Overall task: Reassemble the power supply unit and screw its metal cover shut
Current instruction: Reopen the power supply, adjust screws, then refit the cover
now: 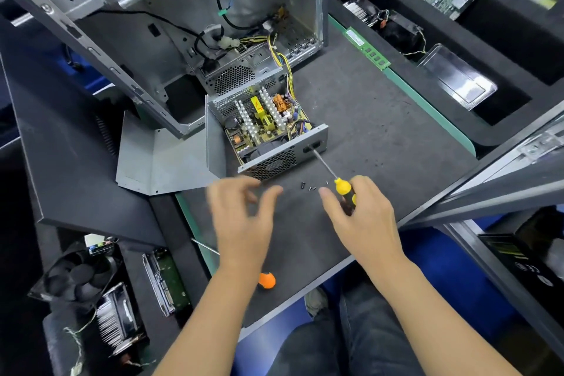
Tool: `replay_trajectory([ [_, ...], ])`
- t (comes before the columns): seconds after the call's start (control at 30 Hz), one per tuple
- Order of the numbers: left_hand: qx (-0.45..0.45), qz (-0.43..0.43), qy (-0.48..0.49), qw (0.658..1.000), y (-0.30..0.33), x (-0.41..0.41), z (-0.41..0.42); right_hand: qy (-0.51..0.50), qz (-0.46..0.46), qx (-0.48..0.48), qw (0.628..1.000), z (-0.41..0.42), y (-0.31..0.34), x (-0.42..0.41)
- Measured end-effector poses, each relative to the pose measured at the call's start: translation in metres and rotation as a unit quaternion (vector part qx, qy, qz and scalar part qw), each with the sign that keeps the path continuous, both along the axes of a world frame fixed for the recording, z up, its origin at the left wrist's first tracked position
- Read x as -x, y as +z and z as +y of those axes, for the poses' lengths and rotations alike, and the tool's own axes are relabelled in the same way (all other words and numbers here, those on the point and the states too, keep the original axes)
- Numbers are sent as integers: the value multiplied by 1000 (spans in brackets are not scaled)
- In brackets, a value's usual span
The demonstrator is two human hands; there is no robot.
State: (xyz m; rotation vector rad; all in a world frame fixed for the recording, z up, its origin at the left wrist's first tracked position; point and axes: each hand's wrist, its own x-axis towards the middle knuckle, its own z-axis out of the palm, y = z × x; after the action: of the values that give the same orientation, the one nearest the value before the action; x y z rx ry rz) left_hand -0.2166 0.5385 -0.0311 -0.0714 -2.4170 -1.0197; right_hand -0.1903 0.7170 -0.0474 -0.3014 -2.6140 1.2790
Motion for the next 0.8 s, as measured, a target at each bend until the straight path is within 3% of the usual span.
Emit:
replay_trajectory([
  [0.1,81,-38,-99,991,-18,-7,23,-14,-2,28,1000,5,-4,-4],
  [0.4,101,-130,-102,981,-23,19,37,11,-4,34,999,8,-1,-5],
  [0.47,32,-169,-75,982,-21,19,34,26,-21,24,999,10,3,-6],
  [0.53,-124,-236,-56,962,-16,18,32,59,-51,0,997,14,6,-6],
  [0.67,-397,-295,-61,867,-10,18,25,119,-74,-14,990,23,11,-5],
  [0.8,-502,-299,-64,809,-8,18,25,129,-47,-13,990,25,13,-8],
])
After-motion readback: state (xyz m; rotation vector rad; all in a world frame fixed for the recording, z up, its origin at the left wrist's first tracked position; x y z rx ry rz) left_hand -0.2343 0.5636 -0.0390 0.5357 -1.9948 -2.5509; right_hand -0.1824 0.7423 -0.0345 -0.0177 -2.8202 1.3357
